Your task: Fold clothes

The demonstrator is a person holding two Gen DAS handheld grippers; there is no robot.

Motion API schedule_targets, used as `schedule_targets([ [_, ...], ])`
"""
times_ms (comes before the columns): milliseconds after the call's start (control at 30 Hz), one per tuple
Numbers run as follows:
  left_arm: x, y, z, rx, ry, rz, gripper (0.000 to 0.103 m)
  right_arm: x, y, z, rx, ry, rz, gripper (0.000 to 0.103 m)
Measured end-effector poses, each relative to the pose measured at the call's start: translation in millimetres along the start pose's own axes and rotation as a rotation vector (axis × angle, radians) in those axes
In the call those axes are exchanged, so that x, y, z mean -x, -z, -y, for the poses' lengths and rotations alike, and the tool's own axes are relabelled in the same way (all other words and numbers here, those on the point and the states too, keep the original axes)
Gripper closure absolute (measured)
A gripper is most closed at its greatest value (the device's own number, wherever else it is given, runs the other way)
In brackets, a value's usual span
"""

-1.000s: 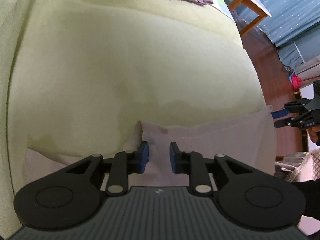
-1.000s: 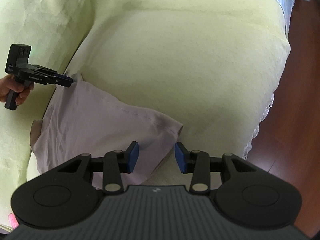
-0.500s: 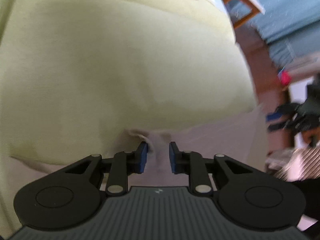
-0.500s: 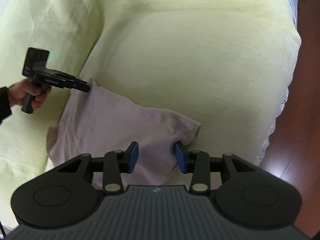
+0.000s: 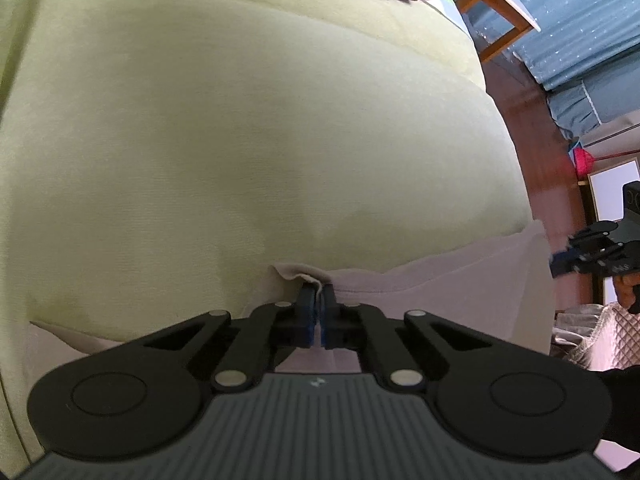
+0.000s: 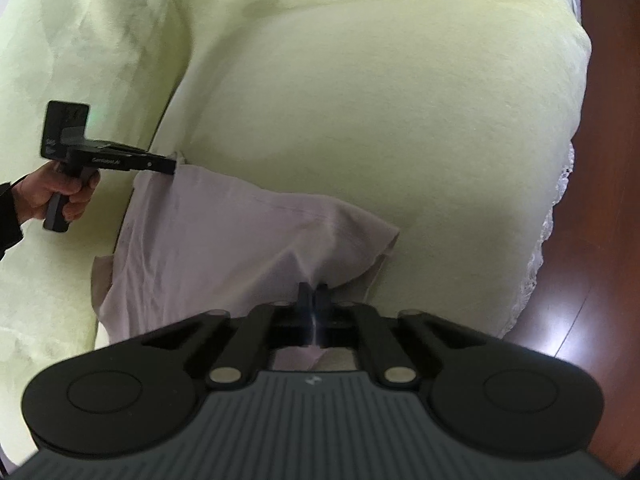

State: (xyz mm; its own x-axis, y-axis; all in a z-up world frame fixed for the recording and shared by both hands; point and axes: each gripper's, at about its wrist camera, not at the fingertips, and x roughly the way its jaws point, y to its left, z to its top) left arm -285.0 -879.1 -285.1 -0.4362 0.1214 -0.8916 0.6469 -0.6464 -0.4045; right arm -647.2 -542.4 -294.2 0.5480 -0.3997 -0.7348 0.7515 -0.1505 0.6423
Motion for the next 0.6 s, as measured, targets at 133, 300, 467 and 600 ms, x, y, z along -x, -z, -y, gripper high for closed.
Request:
schedule_targets([
  [133, 10.2, 5.1, -2.7, 0.010, -0.060, 0.084, 0.103, 12.1, -8.1, -5.6, 0.034, 0.061, 0.063, 0.103],
  [300, 8.6, 5.0, -3.8, 0.017, -0.081, 0.098, 0.103, 16.1, -4.4, -5.1, 0.052, 0.097, 0.050, 0.101],
  [467, 13.9, 7.9, 15.7, 0.040, -0.135, 0.131, 0.084, 29.3, 7.1, 0.1, 0.024, 0.134, 0.046, 0.083],
  [600, 50.3, 35.3, 19.8, 0.061, -0.177, 0.190, 0.081, 31.1, 27.2, -20.1, 0.092, 0.089, -0.028, 0.083],
])
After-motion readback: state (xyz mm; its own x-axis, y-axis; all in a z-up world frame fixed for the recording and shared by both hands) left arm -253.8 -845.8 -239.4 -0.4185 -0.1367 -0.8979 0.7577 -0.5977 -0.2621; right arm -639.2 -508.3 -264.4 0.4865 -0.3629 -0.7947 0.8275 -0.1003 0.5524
